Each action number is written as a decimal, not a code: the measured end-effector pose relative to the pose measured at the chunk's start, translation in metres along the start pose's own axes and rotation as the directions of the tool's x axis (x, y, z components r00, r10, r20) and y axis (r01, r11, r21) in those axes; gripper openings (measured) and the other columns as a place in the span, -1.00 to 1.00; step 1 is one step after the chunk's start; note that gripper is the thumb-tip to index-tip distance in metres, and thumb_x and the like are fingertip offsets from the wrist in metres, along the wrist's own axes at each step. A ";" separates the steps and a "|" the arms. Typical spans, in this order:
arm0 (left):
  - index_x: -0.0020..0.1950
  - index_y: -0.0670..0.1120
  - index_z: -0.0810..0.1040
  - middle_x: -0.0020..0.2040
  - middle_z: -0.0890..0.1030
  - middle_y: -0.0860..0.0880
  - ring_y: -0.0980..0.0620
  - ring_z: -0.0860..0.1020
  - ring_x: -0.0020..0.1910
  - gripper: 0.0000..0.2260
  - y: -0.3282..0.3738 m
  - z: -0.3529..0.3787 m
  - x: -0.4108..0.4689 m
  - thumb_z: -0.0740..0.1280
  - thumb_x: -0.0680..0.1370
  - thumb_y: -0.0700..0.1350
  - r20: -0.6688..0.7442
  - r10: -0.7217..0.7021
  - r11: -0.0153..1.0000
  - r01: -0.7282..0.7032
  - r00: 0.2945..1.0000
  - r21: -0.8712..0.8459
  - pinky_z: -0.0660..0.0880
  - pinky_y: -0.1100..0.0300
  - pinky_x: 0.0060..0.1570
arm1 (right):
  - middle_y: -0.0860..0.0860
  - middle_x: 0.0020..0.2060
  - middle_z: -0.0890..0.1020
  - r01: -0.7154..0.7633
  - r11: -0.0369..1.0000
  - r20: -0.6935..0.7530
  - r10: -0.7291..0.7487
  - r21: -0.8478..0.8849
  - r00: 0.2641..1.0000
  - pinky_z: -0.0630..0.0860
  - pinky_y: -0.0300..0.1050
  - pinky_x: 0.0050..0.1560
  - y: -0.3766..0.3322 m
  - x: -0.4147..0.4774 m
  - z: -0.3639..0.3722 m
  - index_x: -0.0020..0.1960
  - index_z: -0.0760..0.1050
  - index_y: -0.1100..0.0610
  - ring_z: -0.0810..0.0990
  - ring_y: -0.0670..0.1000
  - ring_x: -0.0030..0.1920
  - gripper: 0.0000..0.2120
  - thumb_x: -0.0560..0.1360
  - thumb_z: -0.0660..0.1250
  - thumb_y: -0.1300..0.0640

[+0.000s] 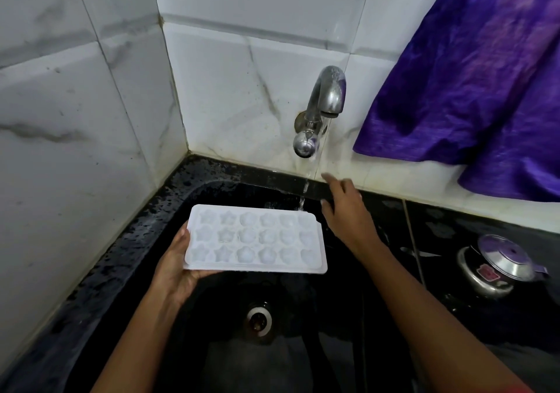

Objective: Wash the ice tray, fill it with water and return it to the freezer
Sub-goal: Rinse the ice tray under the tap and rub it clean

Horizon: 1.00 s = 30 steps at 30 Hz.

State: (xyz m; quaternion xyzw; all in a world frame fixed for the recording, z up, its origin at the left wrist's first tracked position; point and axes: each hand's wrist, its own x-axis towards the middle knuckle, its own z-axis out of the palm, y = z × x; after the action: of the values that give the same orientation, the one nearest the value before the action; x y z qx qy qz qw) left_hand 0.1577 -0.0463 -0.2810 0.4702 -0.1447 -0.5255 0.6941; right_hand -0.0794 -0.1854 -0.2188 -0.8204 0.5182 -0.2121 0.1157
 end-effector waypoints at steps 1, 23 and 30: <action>0.10 0.03 0.50 -0.16 0.70 0.04 0.02 0.68 -0.22 -0.77 -0.001 0.001 -0.001 0.06 0.63 -0.05 0.001 0.000 1.000 0.000 1.000 -0.002 0.59 0.01 -0.43 | 0.14 0.28 0.33 0.039 0.997 -0.031 -0.041 -0.059 0.999 0.46 -0.03 0.09 -0.006 0.010 -0.006 0.50 0.10 0.02 0.40 0.11 0.23 -0.41 0.54 0.25 0.17; 0.31 0.04 0.45 0.07 0.66 -0.02 -0.06 0.66 -0.06 -0.71 -0.007 0.010 -0.007 0.09 0.62 -0.04 0.039 -0.007 0.999 0.008 0.999 -0.036 0.60 -0.05 -0.37 | 0.15 0.00 0.60 0.170 0.985 -0.019 -0.170 -0.004 0.985 0.42 -0.12 -0.09 -0.028 0.086 -0.022 0.40 0.27 0.05 0.58 0.14 -0.03 -0.57 0.56 0.23 0.03; 0.41 0.03 0.36 0.12 0.64 -0.02 -0.06 0.66 -0.03 -0.63 -0.008 0.013 -0.017 0.12 0.60 -0.02 0.050 0.001 1.000 0.000 0.999 -0.021 0.60 -0.08 -0.36 | 0.07 -0.13 0.41 -0.057 0.966 -0.066 0.076 0.251 0.995 0.34 -0.21 -0.05 0.001 0.000 -0.021 0.27 0.49 0.04 0.49 0.11 -0.03 -0.57 0.51 0.10 0.37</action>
State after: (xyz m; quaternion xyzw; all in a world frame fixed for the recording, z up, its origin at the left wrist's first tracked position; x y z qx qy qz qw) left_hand 0.1369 -0.0380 -0.2760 0.4493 -0.1566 -0.5384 0.6955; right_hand -0.0901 -0.1854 -0.2007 -0.7729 0.5188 -0.3023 0.2052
